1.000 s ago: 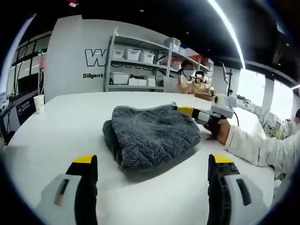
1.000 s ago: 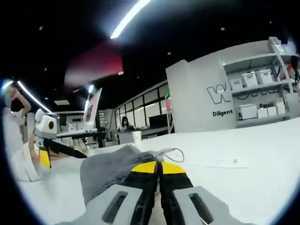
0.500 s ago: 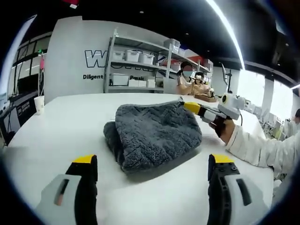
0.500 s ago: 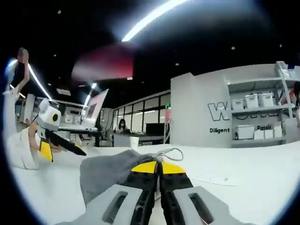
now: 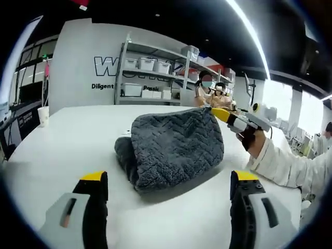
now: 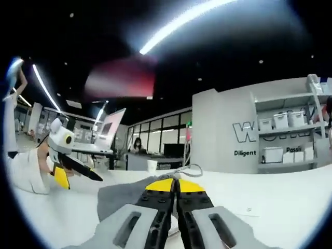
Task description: Open the folded towel by lifting each exposed corner and separating the folded layers until the towel lies flat within the target outline without major curled edges
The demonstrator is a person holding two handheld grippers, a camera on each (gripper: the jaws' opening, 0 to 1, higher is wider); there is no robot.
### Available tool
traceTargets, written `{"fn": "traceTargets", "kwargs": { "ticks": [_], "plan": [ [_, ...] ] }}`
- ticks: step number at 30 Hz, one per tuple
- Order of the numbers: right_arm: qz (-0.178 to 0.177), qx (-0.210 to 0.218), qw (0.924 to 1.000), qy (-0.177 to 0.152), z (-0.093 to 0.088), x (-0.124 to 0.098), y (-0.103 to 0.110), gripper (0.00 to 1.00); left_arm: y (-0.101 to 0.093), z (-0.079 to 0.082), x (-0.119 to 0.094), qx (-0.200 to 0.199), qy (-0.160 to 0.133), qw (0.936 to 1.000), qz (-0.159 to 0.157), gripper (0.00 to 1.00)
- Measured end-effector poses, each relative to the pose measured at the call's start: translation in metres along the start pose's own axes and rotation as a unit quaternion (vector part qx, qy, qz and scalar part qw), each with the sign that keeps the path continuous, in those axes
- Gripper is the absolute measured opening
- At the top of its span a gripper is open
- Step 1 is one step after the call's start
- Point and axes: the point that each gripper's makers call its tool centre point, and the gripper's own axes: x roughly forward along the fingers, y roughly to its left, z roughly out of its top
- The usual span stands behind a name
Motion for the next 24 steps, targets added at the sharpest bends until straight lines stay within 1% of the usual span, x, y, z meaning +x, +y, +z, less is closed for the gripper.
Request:
{"fn": "traceTargets", "kwargs": {
  "ticks": [4,11,13,14,17,21,24],
  "plan": [
    [0.009,-0.004,0.9999,-0.007,0.010,-0.002,0.008,0.00,0.000,0.002,-0.001,0.000,-0.004,1.0000,0.000,0.97],
    [0.030,-0.016,0.9994,-0.008,0.018,-0.007,0.021,0.00,0.002,0.004,-0.003,-0.002,-0.008,1.0000,-0.001,0.97],
    [0.038,-0.006,0.9992,-0.008,0.020,-0.007,0.024,0.00,0.002,0.004,-0.003,-0.003,-0.008,1.0000,0.000,0.97],
    [0.044,0.006,0.9990,-0.010,0.022,-0.008,0.027,0.00,0.002,0.004,-0.003,-0.003,-0.009,1.0000,0.000,0.97],
    [0.046,-0.009,0.9989,-0.003,0.021,-0.009,0.032,0.00,0.001,0.005,-0.004,-0.003,-0.009,1.0000,-0.001,0.97],
    [0.066,-0.017,0.9977,0.001,0.025,-0.014,0.041,0.00,0.002,0.005,-0.004,-0.004,-0.009,0.9999,-0.001,0.97],
    [0.074,-0.026,0.9969,0.006,0.027,-0.020,0.045,0.00,0.001,0.005,-0.004,-0.004,-0.010,0.9999,-0.001,0.97]
  ]
}}
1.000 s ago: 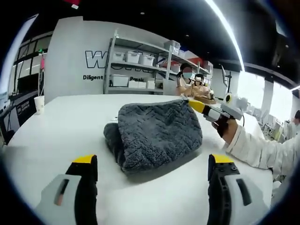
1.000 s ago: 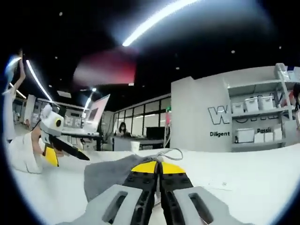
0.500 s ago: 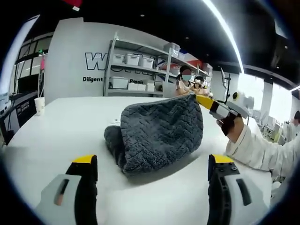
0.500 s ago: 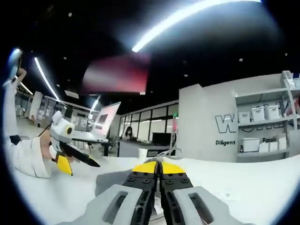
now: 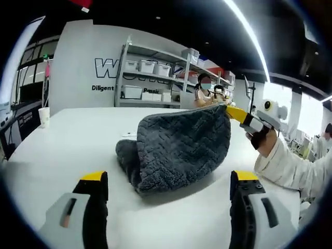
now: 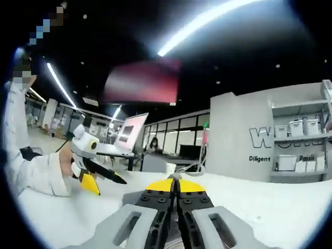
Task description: Open the folded towel by lifting each exposed corner and separating the folded layers until the towel lies flat within the target outline without major curled edges
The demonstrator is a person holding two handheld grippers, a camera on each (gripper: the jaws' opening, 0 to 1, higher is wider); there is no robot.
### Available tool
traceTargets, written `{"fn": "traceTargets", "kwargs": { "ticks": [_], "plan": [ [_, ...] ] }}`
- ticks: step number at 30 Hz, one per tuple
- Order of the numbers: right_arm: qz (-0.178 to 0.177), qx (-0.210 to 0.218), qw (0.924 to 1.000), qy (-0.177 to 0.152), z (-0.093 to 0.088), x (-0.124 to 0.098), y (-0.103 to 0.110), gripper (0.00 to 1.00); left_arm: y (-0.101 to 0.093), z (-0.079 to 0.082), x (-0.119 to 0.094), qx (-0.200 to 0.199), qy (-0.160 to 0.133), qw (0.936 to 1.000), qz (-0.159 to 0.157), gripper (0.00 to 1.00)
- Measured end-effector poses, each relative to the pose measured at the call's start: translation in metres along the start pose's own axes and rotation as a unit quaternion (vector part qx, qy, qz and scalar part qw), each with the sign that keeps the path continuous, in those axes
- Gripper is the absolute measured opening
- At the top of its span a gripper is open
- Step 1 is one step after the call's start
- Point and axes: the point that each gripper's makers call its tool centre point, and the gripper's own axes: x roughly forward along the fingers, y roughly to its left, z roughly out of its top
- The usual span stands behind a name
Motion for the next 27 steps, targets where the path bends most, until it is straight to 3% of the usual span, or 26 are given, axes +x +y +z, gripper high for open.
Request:
{"fn": "traceTargets", "kwargs": {
  "ticks": [11,18,27],
  "plan": [
    [0.034,0.019,0.9991,0.015,-0.005,-0.026,0.011,0.00,0.001,-0.001,0.000,0.001,0.002,1.0000,0.002,0.96],
    [0.089,-0.005,0.9953,0.037,-0.004,-0.028,0.038,0.00,0.003,-0.001,0.000,-0.001,0.002,1.0000,0.005,0.96],
    [0.132,-0.020,0.9886,0.070,-0.014,-0.038,0.058,0.00,0.003,-0.001,0.000,0.000,0.001,1.0000,0.004,0.96]
  ]
}}
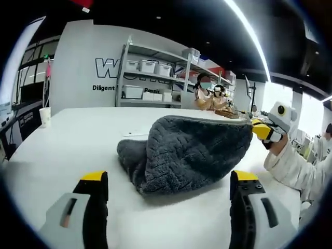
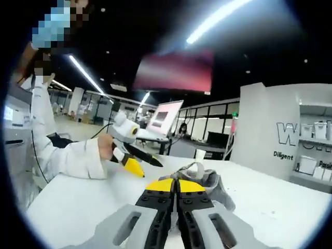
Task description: Open the folded towel by lifting each exposed corner and separating the folded layers until the towel lies flat within the target outline without major curled edges
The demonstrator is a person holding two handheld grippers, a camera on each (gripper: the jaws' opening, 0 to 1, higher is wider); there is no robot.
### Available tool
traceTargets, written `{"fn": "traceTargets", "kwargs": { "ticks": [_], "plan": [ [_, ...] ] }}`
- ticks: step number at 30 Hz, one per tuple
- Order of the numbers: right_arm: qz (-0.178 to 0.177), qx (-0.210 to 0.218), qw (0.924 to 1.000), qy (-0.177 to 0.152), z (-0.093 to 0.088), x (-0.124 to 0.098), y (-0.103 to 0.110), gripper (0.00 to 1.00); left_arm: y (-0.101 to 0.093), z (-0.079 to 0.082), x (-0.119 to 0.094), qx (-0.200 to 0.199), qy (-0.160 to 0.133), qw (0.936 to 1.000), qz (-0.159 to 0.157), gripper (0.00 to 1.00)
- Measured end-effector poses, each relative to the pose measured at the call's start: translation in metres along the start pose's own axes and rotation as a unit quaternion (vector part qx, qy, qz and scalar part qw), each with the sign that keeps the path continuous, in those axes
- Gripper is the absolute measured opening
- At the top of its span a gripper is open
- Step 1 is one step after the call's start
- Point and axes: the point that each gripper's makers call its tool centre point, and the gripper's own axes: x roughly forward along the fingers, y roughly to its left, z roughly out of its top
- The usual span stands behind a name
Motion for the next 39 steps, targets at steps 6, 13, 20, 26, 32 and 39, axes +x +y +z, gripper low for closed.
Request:
{"fn": "traceTargets", "kwargs": {
  "ticks": [6,13,20,26,32,39],
  "plan": [
    [0.028,0.006,0.9992,0.029,-0.012,-0.003,0.013,0.00,0.000,-0.001,0.000,-0.002,0.000,1.0000,0.000,0.96],
    [0.067,0.014,0.9952,0.070,-0.029,-0.002,0.033,0.00,0.001,-0.001,0.000,-0.004,0.000,1.0000,0.002,0.96],
    [0.096,0.029,0.9874,0.122,-0.057,-0.002,0.044,0.00,0.000,-0.001,0.000,-0.003,0.000,1.0000,0.000,0.96],
    [0.108,0.041,0.9832,0.142,-0.068,0.000,0.049,0.00,0.001,0.000,0.000,-0.004,-0.001,1.0000,0.001,0.96],
    [0.113,0.046,0.9775,0.172,-0.084,0.000,0.052,0.00,0.001,0.000,0.001,-0.003,0.001,1.0000,0.000,0.96],
    [0.112,0.034,0.9713,0.207,-0.103,0.000,0.054,0.00,0.001,-0.001,0.001,-0.003,0.003,1.0000,0.001,0.96]
  ]
}}
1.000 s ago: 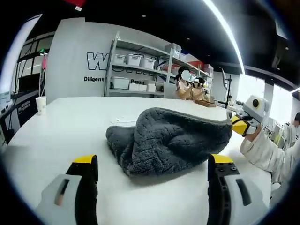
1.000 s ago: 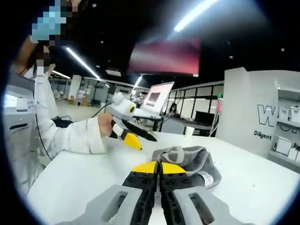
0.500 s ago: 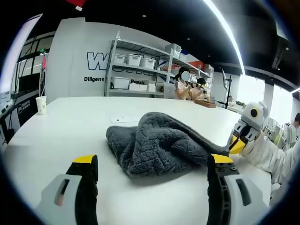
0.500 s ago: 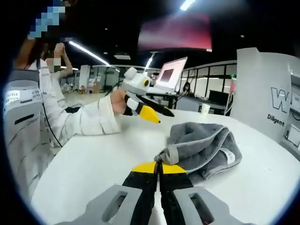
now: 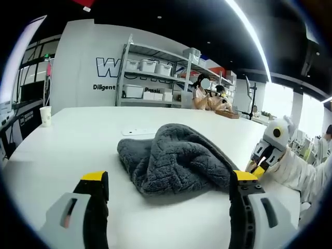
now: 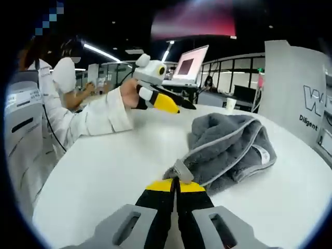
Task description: Open the folded towel by lifting each exposed corner and separating the folded layers until the towel lies flat within the target outline without major curled edges
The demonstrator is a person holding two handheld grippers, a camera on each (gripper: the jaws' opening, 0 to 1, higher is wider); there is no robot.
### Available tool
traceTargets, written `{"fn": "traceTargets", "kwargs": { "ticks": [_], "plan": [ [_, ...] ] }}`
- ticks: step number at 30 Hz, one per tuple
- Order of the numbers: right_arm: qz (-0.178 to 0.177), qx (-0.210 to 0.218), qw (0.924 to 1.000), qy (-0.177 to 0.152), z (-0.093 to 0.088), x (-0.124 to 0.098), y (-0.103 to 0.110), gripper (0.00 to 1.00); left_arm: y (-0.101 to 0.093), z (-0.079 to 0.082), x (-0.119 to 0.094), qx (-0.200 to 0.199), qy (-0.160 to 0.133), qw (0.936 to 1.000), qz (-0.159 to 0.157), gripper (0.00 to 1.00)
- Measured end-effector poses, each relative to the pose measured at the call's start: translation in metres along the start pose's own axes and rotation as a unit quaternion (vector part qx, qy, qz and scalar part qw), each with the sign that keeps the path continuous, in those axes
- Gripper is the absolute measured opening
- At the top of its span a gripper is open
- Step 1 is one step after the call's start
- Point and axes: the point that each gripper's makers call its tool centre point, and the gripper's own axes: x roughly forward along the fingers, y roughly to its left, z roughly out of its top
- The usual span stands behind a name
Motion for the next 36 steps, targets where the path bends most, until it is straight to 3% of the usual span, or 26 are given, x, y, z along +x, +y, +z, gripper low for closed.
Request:
{"fn": "traceTargets", "kwargs": {
  "ticks": [10,18,26,31,36],
  "plan": [
    [-0.007,-0.007,1.0000,0.001,-0.002,-0.004,-0.004,0.00,-0.002,-0.003,0.001,0.000,0.005,1.0000,-0.002,0.96],
    [0.002,0.015,0.9998,-0.010,0.003,-0.013,-0.005,0.00,-0.002,-0.004,0.001,0.000,0.007,1.0000,-0.002,0.96],
    [-0.014,0.027,0.9990,-0.034,0.012,-0.024,-0.012,0.20,-0.002,-0.004,0.001,0.000,0.008,1.0000,-0.002,0.96],
    [-0.050,0.051,0.9965,-0.044,0.013,-0.037,-0.028,0.47,-0.002,-0.004,0.001,0.001,0.008,1.0000,-0.001,0.96],
    [-0.086,0.066,0.9926,-0.054,0.012,-0.050,-0.044,0.63,-0.002,-0.004,0.001,0.001,0.009,1.0000,-0.001,0.96]
  ]
}}
